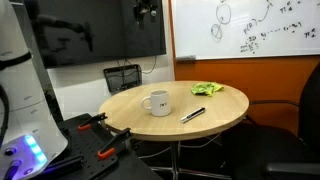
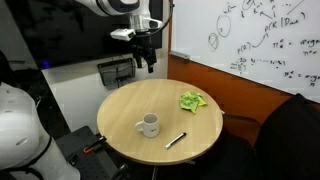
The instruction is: Place the marker in the mug
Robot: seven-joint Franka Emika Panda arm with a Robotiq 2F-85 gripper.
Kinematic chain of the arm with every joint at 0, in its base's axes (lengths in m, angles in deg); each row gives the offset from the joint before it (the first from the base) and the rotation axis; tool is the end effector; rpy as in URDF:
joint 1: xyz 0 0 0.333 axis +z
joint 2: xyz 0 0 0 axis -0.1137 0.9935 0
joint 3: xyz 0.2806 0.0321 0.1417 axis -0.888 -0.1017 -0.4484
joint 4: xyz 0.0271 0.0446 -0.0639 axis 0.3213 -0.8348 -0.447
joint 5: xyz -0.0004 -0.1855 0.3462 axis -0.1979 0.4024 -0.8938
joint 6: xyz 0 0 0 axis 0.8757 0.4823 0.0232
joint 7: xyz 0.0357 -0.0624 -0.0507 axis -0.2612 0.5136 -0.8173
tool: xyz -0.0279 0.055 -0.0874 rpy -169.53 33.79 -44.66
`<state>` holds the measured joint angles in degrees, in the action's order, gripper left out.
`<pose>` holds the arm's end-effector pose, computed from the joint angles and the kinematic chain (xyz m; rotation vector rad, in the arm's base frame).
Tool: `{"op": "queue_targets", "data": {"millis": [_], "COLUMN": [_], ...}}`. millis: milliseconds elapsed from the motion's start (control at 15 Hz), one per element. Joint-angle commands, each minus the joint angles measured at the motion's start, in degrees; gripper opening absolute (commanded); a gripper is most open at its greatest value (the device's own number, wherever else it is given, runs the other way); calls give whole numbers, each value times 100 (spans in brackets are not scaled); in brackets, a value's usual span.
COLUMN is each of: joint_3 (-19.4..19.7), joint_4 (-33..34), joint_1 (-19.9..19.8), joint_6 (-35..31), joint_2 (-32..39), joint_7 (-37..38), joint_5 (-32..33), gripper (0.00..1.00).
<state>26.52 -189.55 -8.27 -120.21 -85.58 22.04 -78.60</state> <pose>0.4378 0.0108 0.5007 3.0542 -0.1676 0.0623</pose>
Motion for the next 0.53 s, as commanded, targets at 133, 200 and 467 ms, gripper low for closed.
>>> {"op": "queue_targets", "data": {"millis": [133, 200, 467], "joint_3": [37, 37, 292], "joint_4": [14, 14, -71], "joint_1": [41, 41, -126], "joint_6": [19, 19, -883], "joint_2": [3, 3, 609], "joint_7": [10, 10, -240], "joint_5": [14, 14, 253], "gripper": [100, 100, 100]}}
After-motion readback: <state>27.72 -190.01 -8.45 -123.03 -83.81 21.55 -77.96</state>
